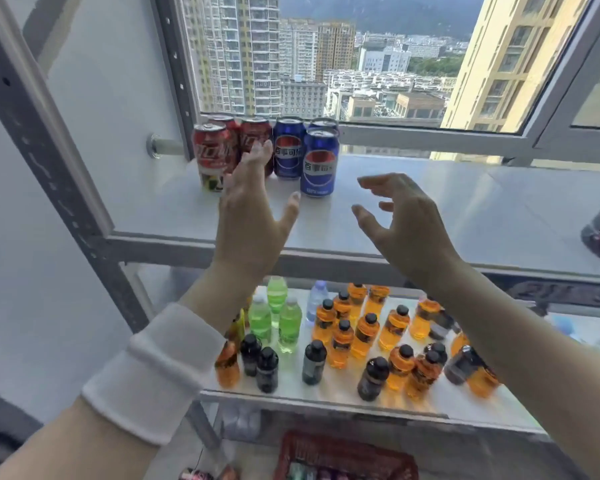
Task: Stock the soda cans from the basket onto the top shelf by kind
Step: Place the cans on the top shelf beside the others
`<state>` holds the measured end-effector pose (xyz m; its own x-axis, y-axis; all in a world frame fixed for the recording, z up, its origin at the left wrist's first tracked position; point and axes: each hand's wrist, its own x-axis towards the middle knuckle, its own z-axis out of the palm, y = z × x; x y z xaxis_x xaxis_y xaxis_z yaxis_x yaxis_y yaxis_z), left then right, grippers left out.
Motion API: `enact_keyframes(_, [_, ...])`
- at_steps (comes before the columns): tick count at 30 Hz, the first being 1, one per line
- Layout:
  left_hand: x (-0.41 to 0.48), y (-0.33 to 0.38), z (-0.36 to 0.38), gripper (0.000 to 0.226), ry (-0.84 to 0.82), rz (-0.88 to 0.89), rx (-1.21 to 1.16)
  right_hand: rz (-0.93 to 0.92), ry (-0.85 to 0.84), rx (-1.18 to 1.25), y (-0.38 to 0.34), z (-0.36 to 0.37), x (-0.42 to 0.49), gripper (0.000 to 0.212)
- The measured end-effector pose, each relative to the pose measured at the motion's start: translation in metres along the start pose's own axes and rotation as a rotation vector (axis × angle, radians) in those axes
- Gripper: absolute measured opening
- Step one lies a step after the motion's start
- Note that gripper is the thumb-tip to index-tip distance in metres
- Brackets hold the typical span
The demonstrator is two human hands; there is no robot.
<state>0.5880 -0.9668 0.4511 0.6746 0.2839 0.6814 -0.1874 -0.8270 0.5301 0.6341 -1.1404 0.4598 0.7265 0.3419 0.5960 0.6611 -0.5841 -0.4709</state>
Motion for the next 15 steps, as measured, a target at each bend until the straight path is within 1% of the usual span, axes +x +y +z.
enact_keyframes(4, [-0.063,0.033,0.023,0.058,-0.098,0.006,0.011,0.092,-0.034,-0.018,0.026,-0.023,-0.079,0.038])
enact_keyframes(8, [-0.117,0.058,0.038,0.056,-0.254,-0.012,0.006,0.192,-0.042,-0.011,0.041,-0.035,-0.143,0.036])
enact_keyframes(12, [-0.162,0.069,0.05,0.056,-0.41,-0.026,0.004,0.307,-0.113,-0.069,0.052,-0.038,-0.202,0.037])
enact_keyframes(15, [-0.197,0.068,0.053,0.056,-0.477,-0.044,-0.047,0.424,-0.158,-0.066,0.057,-0.036,-0.248,0.038])
